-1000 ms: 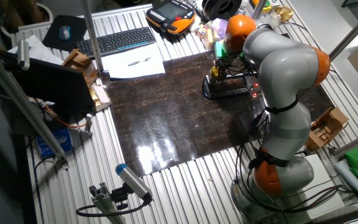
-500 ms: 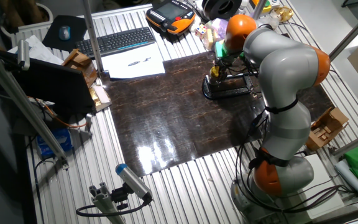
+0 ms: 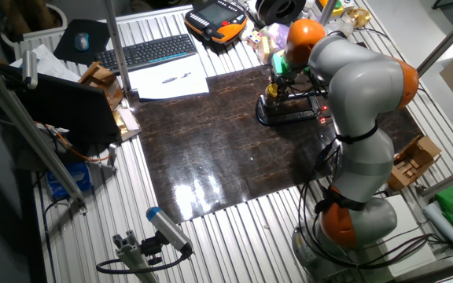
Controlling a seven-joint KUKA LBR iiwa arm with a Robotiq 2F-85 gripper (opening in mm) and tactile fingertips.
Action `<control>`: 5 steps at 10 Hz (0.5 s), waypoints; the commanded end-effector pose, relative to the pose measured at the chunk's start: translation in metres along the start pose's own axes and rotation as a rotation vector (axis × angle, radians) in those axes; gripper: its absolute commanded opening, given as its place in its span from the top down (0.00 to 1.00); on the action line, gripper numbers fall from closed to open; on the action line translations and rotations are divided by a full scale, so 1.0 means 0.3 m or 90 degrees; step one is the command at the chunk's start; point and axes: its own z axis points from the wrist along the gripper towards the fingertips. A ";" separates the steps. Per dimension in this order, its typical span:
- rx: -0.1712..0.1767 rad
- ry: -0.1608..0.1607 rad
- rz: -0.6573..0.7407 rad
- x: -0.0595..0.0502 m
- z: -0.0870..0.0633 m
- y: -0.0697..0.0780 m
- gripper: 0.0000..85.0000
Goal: Unscrew the lid from the jar
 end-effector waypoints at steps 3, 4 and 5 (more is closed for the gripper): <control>-0.002 0.000 -0.048 0.000 0.000 0.000 0.99; -0.002 0.001 -0.062 0.000 0.000 0.000 0.99; -0.003 0.001 -0.083 0.000 0.000 0.000 0.99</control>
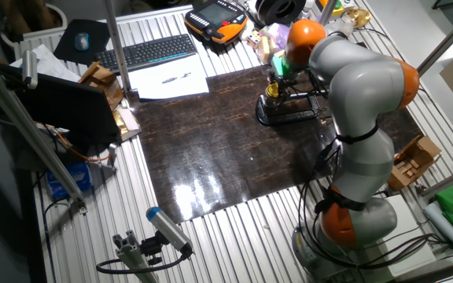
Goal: Unscrew the lid from the jar
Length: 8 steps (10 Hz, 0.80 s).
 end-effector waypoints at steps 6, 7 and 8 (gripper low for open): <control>0.012 -0.007 -0.077 0.002 0.003 0.000 0.99; 0.016 -0.006 -0.081 0.003 0.003 0.001 0.99; 0.022 -0.009 -0.085 0.004 0.003 0.002 0.99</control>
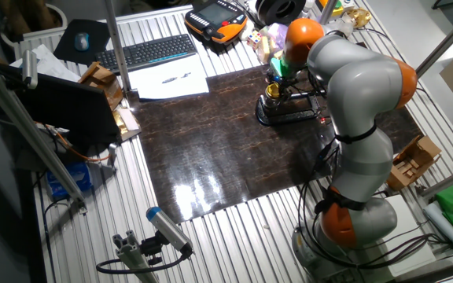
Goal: Unscrew the lid from the jar
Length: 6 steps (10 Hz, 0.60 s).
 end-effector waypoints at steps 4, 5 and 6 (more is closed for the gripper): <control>0.018 -0.002 -0.030 0.004 0.000 0.005 0.99; 0.019 -0.001 -0.041 0.004 0.000 0.005 0.99; 0.020 -0.002 -0.053 0.004 0.000 0.005 0.99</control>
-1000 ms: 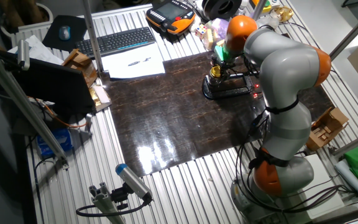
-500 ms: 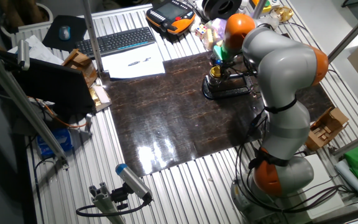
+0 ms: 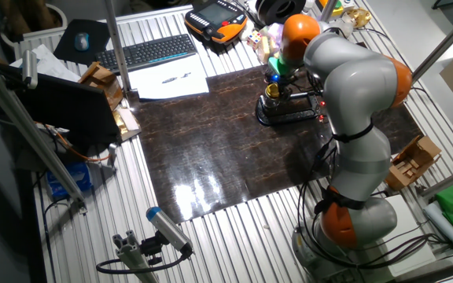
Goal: Unscrew the lid from the jar
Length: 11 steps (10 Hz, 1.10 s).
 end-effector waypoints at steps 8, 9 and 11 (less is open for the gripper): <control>-0.004 0.009 -0.131 0.002 0.003 0.003 0.99; -0.002 0.010 -0.140 0.003 0.003 0.003 0.99; 0.000 0.013 -0.172 0.003 0.003 0.003 0.99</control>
